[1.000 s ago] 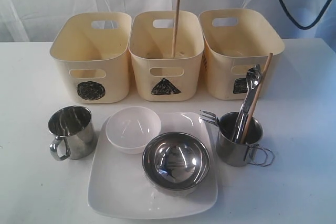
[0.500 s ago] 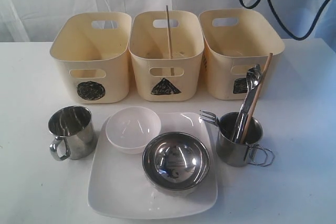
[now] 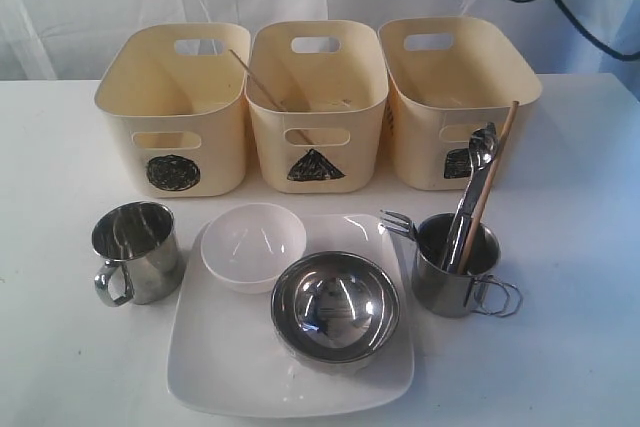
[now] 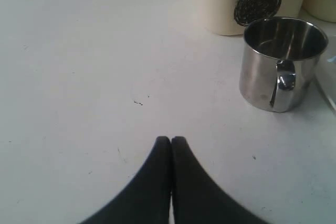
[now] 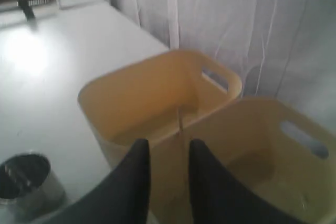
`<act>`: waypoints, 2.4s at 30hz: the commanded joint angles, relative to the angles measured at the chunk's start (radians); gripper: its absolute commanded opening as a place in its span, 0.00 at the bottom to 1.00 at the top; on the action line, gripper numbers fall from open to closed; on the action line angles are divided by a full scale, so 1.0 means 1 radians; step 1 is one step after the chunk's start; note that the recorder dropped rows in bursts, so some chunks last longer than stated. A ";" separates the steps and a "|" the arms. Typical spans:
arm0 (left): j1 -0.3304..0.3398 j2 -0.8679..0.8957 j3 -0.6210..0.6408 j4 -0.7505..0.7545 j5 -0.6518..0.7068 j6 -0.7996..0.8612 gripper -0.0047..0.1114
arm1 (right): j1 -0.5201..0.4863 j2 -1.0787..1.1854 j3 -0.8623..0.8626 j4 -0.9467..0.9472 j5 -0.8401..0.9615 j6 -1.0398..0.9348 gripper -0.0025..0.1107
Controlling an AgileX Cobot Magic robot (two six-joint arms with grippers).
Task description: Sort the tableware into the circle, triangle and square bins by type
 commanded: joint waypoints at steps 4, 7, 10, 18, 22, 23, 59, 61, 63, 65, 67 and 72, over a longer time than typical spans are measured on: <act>0.002 -0.004 0.004 -0.004 -0.004 -0.004 0.04 | -0.045 -0.115 0.091 -0.166 0.166 0.232 0.02; 0.002 -0.004 0.004 -0.004 -0.004 -0.004 0.04 | -0.053 -0.205 0.200 -0.175 0.087 0.257 0.02; 0.002 -0.004 0.004 -0.004 -0.004 -0.004 0.04 | -0.061 -0.308 0.327 -0.176 -0.024 0.282 0.02; 0.002 -0.004 0.004 -0.004 -0.004 -0.004 0.04 | -0.062 -0.562 0.675 -0.176 -0.330 0.547 0.02; 0.002 -0.004 0.004 -0.004 -0.004 -0.004 0.04 | -0.062 -0.601 0.792 -0.178 -0.464 0.685 0.02; 0.002 -0.004 0.004 -0.004 -0.004 -0.004 0.04 | -0.062 -0.601 0.812 -0.178 -0.497 0.701 0.02; 0.002 -0.004 0.004 -0.004 -0.004 -0.004 0.04 | -0.062 -0.377 0.819 -0.171 -0.803 0.698 0.34; 0.002 -0.004 0.004 -0.004 -0.004 -0.004 0.04 | -0.062 -0.376 0.803 -0.171 -0.782 0.698 0.34; 0.002 -0.004 0.004 -0.004 -0.004 -0.004 0.04 | -0.062 -0.370 0.800 -0.171 -0.783 0.698 0.34; 0.002 -0.004 0.004 -0.004 -0.004 -0.004 0.04 | -0.062 -0.345 0.800 -0.171 -0.783 0.698 0.34; 0.002 -0.004 0.004 -0.004 -0.004 -0.004 0.04 | -0.062 -0.313 0.800 -0.141 -0.770 0.709 0.34; 0.002 -0.004 0.004 -0.004 -0.004 -0.004 0.04 | -0.062 -0.294 0.800 -0.126 -0.758 0.711 0.34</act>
